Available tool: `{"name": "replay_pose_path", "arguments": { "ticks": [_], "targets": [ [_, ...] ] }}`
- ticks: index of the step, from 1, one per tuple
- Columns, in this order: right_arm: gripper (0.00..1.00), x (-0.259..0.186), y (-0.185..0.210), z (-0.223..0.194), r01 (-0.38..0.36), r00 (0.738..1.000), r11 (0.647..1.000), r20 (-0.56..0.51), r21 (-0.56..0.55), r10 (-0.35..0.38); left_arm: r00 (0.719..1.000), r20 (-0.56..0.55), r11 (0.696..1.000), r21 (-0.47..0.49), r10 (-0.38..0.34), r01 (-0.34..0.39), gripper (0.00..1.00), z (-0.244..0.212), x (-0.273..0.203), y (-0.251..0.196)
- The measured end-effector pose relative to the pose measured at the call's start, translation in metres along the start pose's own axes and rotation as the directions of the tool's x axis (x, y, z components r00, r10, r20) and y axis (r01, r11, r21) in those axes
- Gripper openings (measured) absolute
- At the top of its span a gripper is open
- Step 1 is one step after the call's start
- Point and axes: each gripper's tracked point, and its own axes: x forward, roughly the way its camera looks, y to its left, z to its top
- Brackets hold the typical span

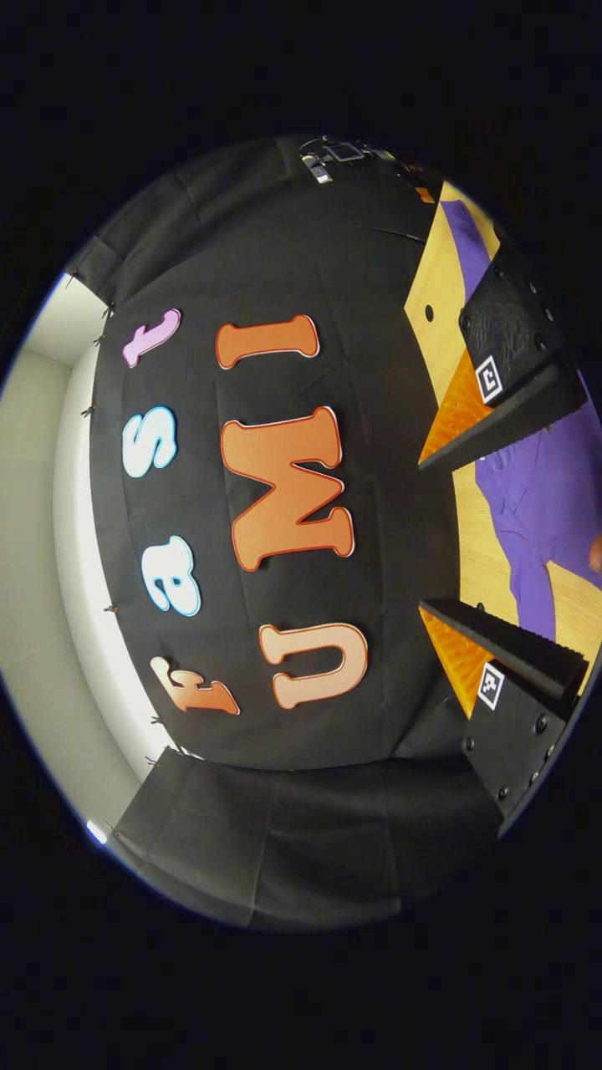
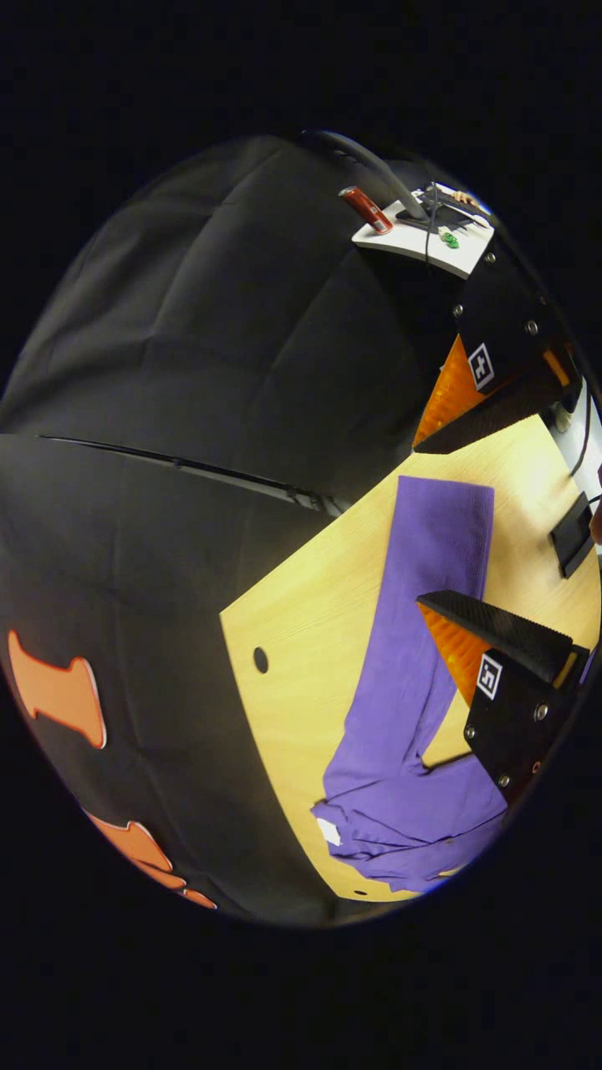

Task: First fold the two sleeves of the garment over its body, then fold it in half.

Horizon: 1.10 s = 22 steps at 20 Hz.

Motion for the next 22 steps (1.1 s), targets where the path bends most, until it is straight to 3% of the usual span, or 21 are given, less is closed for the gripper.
{"name": "replay_pose_path", "arguments": {
  "ticks": [5, 14, 17, 18, 22],
  "targets": [
    [0.98, 0.032, -0.009, -0.025, -0.051, 0.975, 0.998, -0.212, 0.048, 0.060, 0.999, -0.047, 1.000, 0.013, 0.020, -0.019, 0.96, -0.009, -0.004, -0.011],
    [0.98, 0.083, -0.010, -0.052, -0.083, 0.880, 0.983, -0.450, 0.166, 0.150, 0.991, -0.121, 0.997, 0.056, 0.064, -0.058, 0.96, -0.026, -0.010, -0.026],
    [0.94, 0.091, -0.018, -0.068, -0.028, 0.854, 0.991, -0.513, 0.130, 0.092, 0.987, -0.138, 0.995, 0.060, 0.082, -0.074, 0.98, -0.029, -0.013, -0.029],
    [0.93, 0.094, -0.020, -0.061, -0.030, 0.863, 0.992, -0.498, 0.126, 0.089, 0.986, -0.140, 0.995, 0.063, 0.088, -0.080, 0.98, -0.030, -0.013, -0.030],
    [0.80, 0.094, -0.010, -0.065, -0.017, 0.835, 0.994, -0.546, 0.104, 0.071, 0.981, -0.163, 0.993, 0.065, 0.108, -0.099, 0.98, -0.038, -0.017, -0.033]
  ]
}}
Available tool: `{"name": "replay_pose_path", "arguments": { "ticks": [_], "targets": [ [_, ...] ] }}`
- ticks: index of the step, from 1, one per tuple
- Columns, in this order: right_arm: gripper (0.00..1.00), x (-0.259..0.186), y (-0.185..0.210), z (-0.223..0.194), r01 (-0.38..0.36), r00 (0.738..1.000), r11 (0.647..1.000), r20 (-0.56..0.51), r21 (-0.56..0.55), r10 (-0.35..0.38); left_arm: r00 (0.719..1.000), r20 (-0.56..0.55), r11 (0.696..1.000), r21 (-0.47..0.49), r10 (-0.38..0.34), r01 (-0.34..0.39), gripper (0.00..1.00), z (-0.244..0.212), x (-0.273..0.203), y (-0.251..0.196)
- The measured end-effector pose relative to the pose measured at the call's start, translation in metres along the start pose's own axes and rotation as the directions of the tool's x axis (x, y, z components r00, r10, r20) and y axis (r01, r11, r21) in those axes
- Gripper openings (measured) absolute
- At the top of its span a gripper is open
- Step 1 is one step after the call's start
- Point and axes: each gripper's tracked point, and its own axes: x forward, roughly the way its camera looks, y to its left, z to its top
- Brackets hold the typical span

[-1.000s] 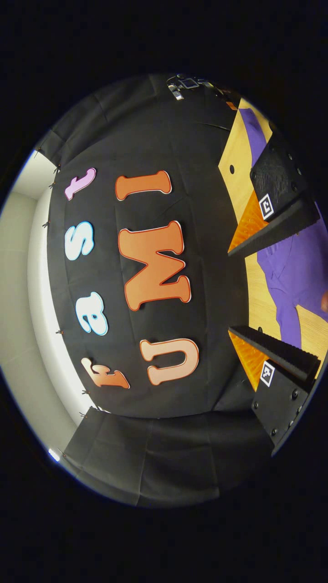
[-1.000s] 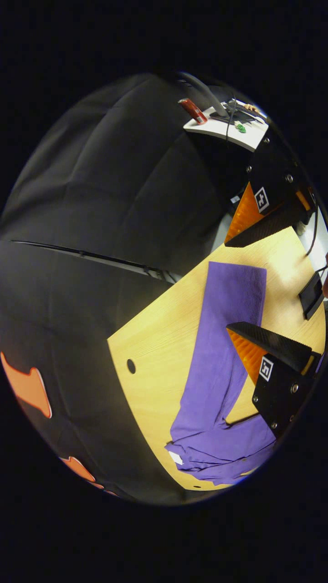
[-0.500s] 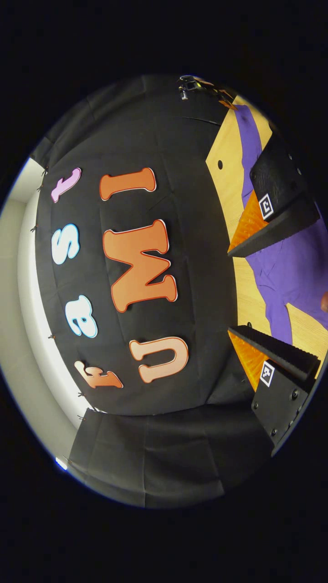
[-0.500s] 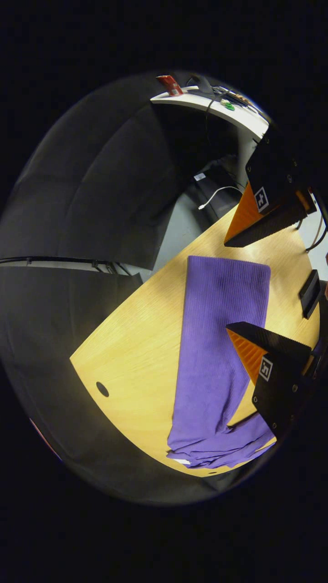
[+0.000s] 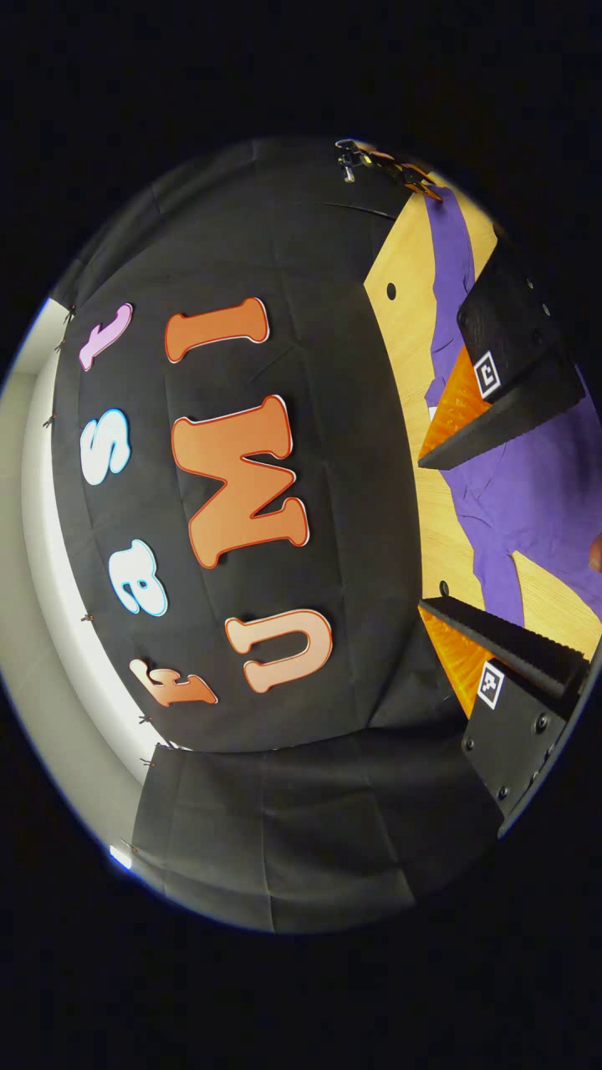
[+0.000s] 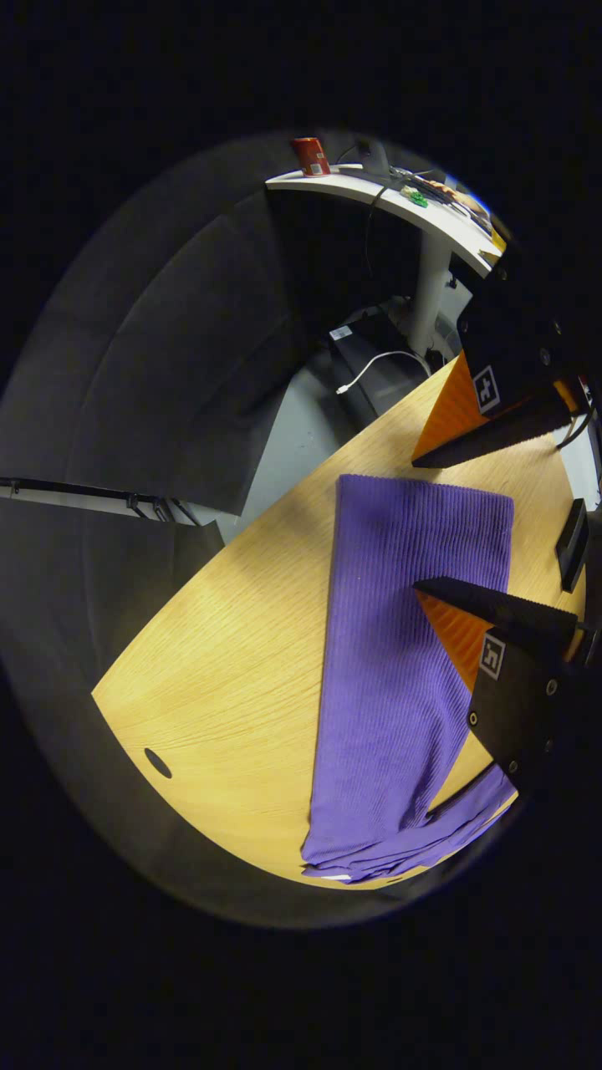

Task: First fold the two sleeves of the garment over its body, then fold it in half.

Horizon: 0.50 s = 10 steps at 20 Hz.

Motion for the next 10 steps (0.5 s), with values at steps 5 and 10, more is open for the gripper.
{"name": "replay_pose_path", "arguments": {
  "ticks": [5, 10],
  "targets": [
    [0.25, -0.001, 0.015, 0.007, -0.018, 0.999, 1.000, 0.028, 0.005, 0.018, 1.000, -0.006, 1.000, 0.004, 0.018, -0.018, 0.98, -0.004, -0.007, 0.001],
    [0.04, -0.019, 0.044, 0.006, -0.092, 0.994, 0.996, 0.057, 0.015, 0.091, 1.000, -0.008, 1.000, -0.004, 0.005, -0.005, 1.00, -0.010, -0.003, 0.016]
  ]
}}
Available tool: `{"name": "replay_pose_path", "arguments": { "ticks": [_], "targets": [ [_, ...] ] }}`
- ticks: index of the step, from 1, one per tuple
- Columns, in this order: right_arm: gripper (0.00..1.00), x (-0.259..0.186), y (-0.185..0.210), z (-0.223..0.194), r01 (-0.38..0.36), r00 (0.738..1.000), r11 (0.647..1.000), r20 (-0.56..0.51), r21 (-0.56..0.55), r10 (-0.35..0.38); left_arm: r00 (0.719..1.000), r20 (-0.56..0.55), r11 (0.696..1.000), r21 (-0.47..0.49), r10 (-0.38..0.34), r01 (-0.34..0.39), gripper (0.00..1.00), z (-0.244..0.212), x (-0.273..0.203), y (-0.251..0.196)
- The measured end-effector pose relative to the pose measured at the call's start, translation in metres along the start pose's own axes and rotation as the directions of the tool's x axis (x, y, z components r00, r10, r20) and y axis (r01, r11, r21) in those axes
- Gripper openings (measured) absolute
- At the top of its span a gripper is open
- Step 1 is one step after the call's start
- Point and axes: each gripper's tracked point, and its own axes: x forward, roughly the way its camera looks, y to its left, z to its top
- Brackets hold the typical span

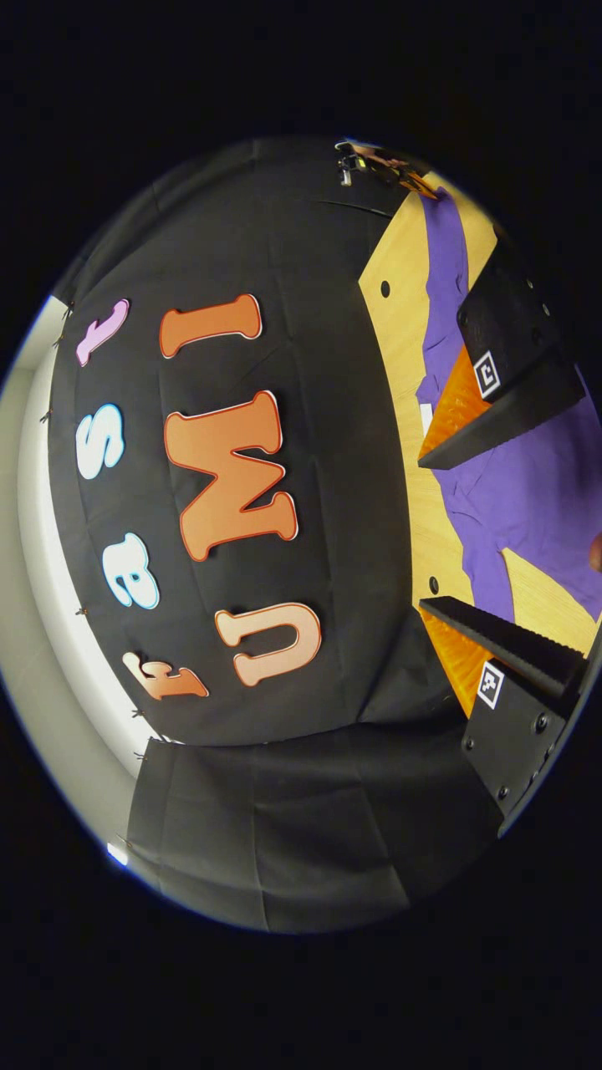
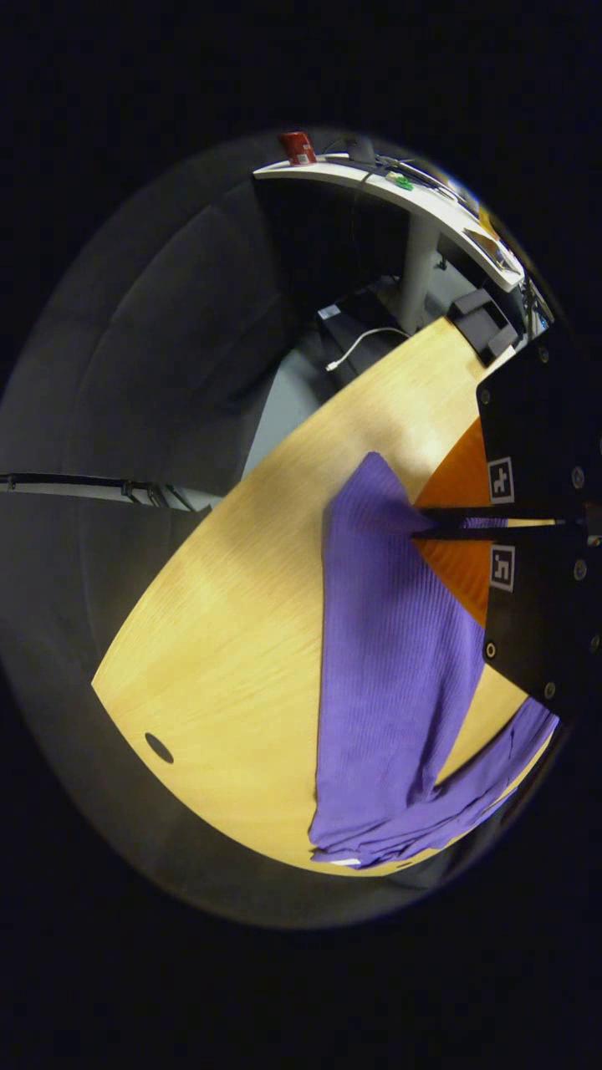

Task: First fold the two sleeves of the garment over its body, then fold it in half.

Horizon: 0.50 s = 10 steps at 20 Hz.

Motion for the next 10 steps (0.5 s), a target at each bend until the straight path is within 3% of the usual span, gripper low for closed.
{"name": "replay_pose_path", "arguments": {
  "ticks": [10],
  "targets": [
    [0.04, -0.093, 0.083, -0.005, -0.045, 0.985, 0.997, 0.164, -0.064, 0.055, 0.996, 0.029, 0.995, -0.047, -0.083, 0.084, 0.98, -0.009, 0.041, 0.060]
  ]
}}
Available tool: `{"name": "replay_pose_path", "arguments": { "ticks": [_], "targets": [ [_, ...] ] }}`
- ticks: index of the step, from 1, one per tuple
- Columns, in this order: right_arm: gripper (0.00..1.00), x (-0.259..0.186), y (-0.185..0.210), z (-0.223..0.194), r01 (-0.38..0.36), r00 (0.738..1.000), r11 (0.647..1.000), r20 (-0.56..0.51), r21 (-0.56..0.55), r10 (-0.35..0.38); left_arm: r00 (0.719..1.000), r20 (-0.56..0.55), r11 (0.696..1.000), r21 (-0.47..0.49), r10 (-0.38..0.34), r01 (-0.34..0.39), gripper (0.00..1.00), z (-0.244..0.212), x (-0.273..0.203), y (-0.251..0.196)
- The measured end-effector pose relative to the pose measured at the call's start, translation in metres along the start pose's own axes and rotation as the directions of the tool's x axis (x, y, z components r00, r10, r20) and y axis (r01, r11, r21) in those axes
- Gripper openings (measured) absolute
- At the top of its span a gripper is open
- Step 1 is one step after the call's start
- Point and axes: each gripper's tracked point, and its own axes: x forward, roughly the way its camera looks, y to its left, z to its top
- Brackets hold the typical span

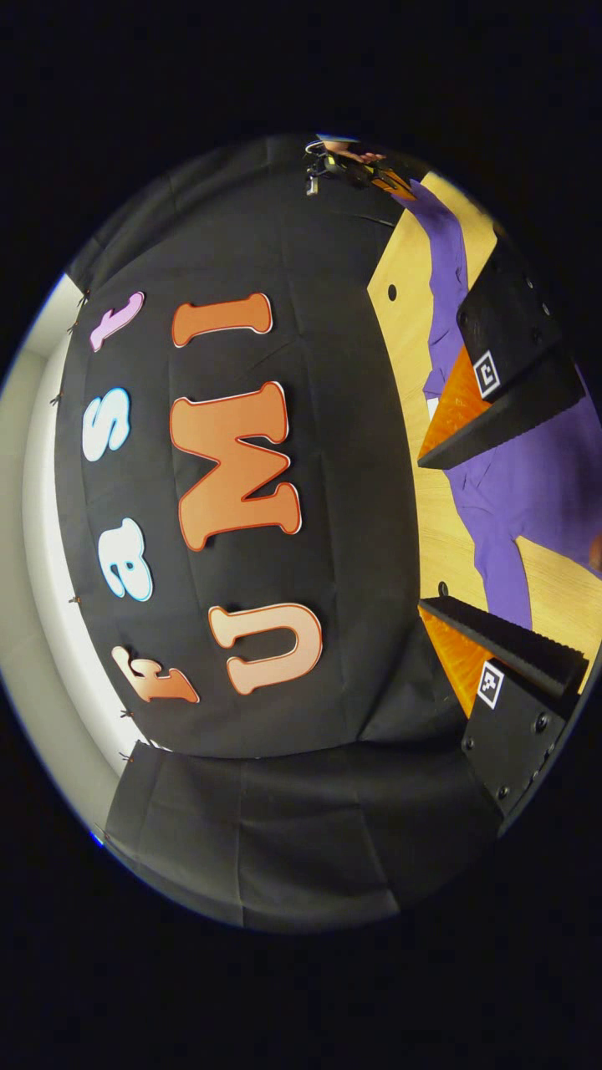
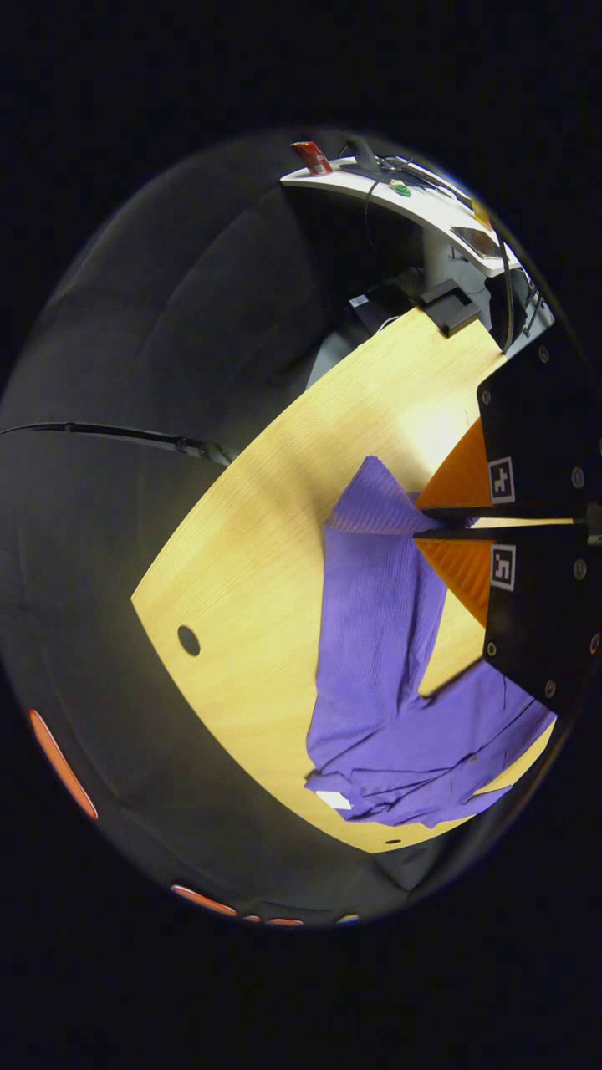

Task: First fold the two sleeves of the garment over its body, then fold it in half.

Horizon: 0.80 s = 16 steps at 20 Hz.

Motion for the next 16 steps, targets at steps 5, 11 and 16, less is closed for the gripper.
{"name": "replay_pose_path", "arguments": {
  "ticks": [5, 11, 16],
  "targets": [
    [0.04, -0.043, 0.068, 0.008, -0.058, 0.996, 0.994, 0.059, -0.089, 0.063, 1.000, -0.011, 1.000, -0.023, -0.002, 0.001, 0.98, -0.015, 0.010, 0.035],
    [0.04, -0.077, 0.163, 0.008, -0.114, 0.987, 0.968, 0.089, -0.222, 0.136, 0.998, -0.059, 0.998, -0.046, 0.029, -0.032, 0.98, -0.046, 0.019, 0.085],
    [0.03, -0.086, 0.233, -0.006, -0.161, 0.978, 0.934, 0.079, -0.319, 0.195, 0.990, -0.101, 0.992, -0.065, 0.099, -0.106, 0.98, -0.067, 0.021, 0.135]
  ]
}}
